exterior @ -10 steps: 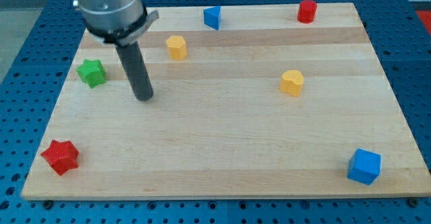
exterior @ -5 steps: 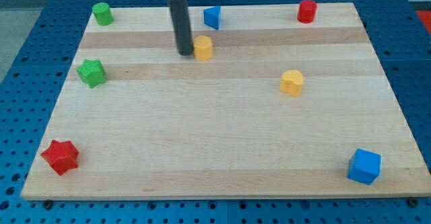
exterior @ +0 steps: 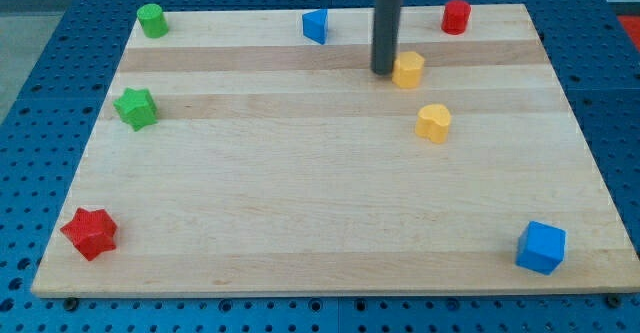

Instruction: Push yellow hexagon above blue cube

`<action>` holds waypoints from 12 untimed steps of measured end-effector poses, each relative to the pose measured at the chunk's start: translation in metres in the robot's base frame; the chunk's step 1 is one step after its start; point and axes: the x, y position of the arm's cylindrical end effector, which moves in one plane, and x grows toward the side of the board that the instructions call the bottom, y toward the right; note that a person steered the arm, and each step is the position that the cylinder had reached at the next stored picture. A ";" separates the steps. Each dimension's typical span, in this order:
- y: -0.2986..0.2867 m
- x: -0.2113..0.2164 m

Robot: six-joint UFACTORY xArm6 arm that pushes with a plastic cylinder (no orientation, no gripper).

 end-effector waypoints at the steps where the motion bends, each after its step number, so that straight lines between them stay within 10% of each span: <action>1: 0.037 0.007; 12: 0.044 0.070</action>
